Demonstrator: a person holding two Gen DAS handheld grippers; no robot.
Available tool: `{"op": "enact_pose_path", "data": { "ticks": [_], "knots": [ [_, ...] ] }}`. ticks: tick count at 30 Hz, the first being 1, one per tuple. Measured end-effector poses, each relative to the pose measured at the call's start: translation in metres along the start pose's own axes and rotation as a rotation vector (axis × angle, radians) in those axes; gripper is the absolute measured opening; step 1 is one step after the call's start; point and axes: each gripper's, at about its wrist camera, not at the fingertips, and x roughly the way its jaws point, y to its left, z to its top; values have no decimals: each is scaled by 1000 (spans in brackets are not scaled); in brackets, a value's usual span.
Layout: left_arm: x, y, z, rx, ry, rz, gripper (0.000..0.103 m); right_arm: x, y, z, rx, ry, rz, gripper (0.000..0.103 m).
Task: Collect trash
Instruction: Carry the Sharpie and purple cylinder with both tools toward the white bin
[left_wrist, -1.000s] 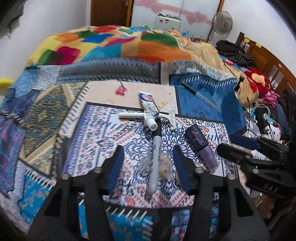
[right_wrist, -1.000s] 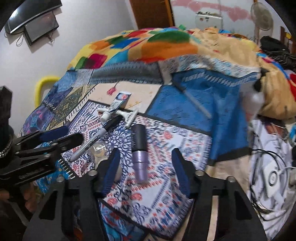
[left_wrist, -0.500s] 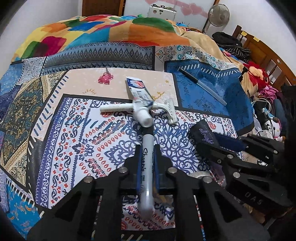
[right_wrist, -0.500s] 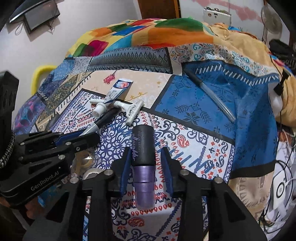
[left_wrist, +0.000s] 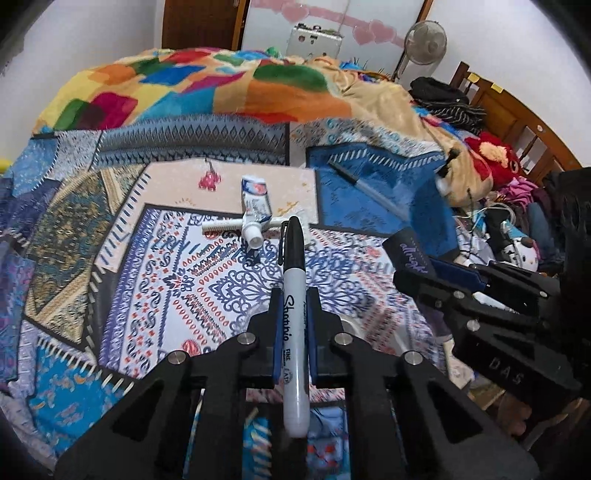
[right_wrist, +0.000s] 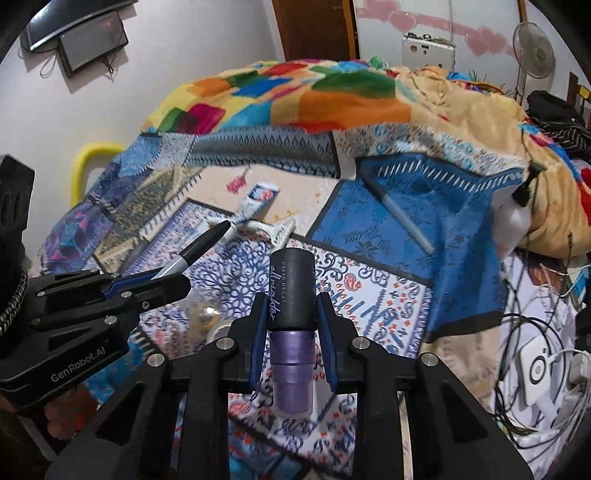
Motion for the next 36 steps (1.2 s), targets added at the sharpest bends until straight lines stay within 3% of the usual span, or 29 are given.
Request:
{"op": "enact_pose_path", "data": {
  "ticks": [16,26,36],
  "knots": [
    [-167,-37,-17,28,-210,49,10,-148,43,1,-29,-203,22,24],
    [-265,-39,-62,8,-323,115,10,-216,88,-21,-75,-289,73,24],
    [-335,0,-128,-84,-378,191,10,-245,146,-48,-161,-304,146,24]
  ]
}}
